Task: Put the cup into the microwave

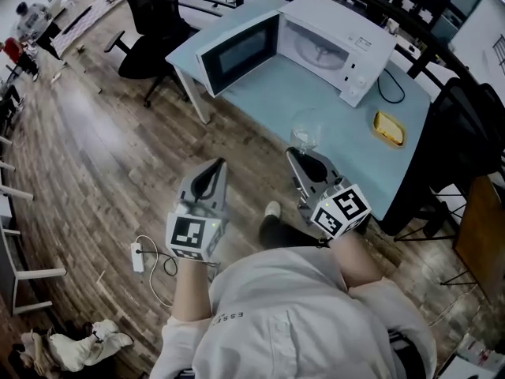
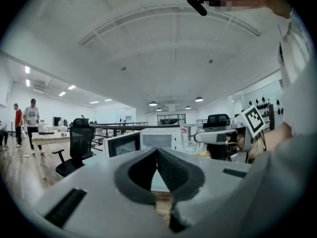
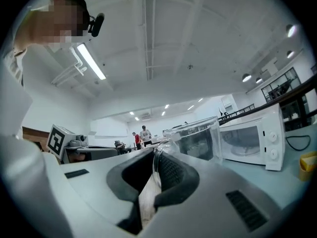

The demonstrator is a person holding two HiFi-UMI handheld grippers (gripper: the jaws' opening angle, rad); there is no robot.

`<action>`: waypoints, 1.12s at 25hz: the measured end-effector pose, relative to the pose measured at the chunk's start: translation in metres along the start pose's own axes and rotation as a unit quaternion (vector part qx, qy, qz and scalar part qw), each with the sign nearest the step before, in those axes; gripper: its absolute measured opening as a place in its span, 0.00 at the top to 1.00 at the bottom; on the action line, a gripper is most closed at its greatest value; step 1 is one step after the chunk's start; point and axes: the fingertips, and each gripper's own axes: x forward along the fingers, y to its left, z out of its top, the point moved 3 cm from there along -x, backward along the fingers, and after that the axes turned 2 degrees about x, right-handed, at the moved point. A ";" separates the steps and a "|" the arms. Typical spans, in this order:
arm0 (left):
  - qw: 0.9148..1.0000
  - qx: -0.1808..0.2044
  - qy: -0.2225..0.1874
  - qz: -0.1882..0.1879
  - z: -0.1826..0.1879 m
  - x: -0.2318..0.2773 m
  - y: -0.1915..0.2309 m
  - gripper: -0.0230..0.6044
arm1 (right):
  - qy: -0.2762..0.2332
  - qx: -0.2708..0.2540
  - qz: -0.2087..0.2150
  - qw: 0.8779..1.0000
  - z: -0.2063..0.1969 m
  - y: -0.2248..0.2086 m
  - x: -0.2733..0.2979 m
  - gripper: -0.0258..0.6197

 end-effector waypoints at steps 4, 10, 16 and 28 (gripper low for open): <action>1.000 0.003 0.000 -0.001 0.016 0.079 0.035 0.96 | 0.003 0.002 -0.002 1.000 0.018 -0.067 0.051 0.91; 1.000 0.004 0.004 -0.023 0.031 0.184 0.068 0.96 | 0.001 0.006 -0.020 1.000 0.039 -0.152 0.106 0.91; 0.998 0.005 0.008 -0.055 0.037 0.255 0.080 0.96 | 0.007 0.014 -0.045 0.999 0.042 -0.209 0.130 0.91; 0.983 0.015 0.005 -0.185 0.028 0.368 0.081 0.96 | 0.021 0.012 -0.107 0.994 0.028 -0.280 0.162 0.91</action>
